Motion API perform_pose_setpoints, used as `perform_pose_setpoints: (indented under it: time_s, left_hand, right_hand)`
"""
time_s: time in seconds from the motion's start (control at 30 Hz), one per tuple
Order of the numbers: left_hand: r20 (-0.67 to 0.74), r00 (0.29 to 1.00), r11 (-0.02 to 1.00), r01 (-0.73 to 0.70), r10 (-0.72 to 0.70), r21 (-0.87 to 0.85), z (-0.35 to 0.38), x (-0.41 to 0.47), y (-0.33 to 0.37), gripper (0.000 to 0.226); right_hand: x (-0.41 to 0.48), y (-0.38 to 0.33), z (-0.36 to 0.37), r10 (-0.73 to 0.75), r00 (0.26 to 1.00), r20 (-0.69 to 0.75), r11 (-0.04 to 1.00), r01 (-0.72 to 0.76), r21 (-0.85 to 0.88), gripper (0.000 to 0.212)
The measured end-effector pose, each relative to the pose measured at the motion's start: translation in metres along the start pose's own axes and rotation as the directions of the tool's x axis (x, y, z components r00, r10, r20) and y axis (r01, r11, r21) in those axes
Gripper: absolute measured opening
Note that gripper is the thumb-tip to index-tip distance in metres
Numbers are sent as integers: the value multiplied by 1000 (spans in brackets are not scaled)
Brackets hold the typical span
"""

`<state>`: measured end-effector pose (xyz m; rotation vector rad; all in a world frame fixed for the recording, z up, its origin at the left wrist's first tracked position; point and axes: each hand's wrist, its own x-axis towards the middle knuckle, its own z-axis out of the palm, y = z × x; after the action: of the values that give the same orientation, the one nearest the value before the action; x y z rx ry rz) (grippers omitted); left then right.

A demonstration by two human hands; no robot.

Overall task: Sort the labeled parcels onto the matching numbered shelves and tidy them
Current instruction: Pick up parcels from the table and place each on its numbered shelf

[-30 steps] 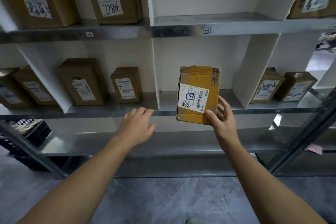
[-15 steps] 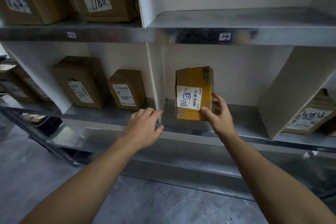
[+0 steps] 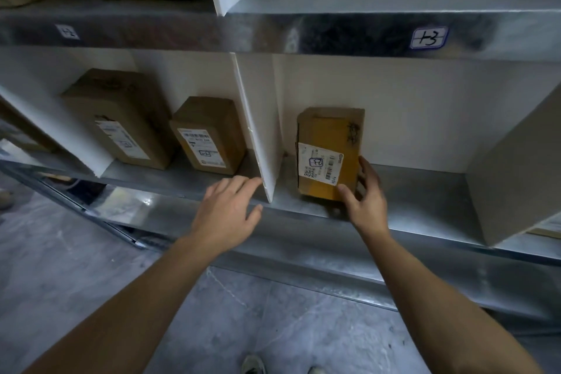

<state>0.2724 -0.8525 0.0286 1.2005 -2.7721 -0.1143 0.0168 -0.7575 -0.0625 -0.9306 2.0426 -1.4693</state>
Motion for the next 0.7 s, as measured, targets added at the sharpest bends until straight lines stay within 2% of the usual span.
perform_pose_setpoints:
  time_s: [0.17, 0.3, 0.4, 0.57, 0.7]
  left_hand:
    - [-18, 1000, 999, -2, 1, -34, 2, 2, 3, 53]
    - [-21, 1000, 999, -16, 15, -47, 3, -1, 2, 55]
    - [-6, 1000, 999, -12, 12, -46, 4, -4, -1, 59]
    - [-6, 1000, 997, 9, -10, -81, 3, -14, -5, 63]
    - [-25, 999, 991, 39, -43, -127, -2, -21, 0, 64]
  right_hand:
    - [1, 0, 5, 59, 998, -10, 996, -58, 74, 74]
    - [3, -7, 7, 37, 999, -30, 990, -32, 140, 77]
    - [4, -10, 10, 22, 998, -53, 987, -14, 161, 73]
    - [10, -15, 18, 81, 992, -97, 983, -64, 172, 59]
    - [14, -20, 25, 108, 989, -104, 981, -89, 172, 59]
